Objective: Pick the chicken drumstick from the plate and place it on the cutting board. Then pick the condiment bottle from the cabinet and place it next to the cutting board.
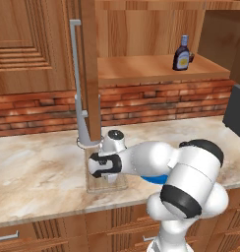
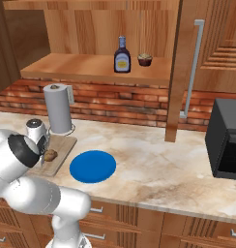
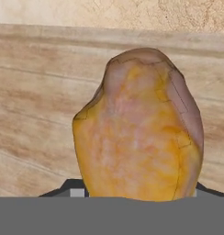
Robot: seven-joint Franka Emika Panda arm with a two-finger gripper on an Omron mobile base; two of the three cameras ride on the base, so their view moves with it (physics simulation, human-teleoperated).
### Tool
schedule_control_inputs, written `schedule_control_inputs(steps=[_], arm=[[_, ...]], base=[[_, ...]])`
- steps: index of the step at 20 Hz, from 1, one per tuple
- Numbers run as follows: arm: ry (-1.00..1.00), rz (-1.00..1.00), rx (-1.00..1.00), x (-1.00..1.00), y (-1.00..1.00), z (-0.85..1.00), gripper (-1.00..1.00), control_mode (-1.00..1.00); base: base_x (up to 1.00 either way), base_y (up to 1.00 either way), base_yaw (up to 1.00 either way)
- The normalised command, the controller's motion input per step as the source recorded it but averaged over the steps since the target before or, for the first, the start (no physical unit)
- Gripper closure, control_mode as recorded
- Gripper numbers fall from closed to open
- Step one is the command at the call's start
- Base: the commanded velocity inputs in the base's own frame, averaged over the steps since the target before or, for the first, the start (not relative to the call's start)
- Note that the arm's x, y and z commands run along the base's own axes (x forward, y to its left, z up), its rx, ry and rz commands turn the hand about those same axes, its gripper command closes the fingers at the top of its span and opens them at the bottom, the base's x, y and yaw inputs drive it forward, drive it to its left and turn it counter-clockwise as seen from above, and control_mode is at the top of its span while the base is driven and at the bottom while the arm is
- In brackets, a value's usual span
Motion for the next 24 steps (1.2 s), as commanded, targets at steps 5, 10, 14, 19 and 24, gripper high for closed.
schedule_control_inputs(steps=[5,10,14,19,24], arm=[[0.0,0.0,0.0,0.07,0.06,-0.14,-1.0,-1.0],[0.0,0.0,0.0,0.0,0.0,-0.01,-1.0,-1.0],[0.0,0.0,0.0,-0.03,0.0,0.05,-1.0,-1.0],[0.0,0.0,0.0,-0.18,0.0,0.2,-1.0,-1.0],[0.0,0.0,0.0,-0.31,0.0,0.33,-1.0,-1.0]], base=[[0.0,0.0,0.0],[0.0,0.0,0.0],[0.0,0.0,0.0],[0.0,0.0,0.0],[0.0,0.0,0.0]])
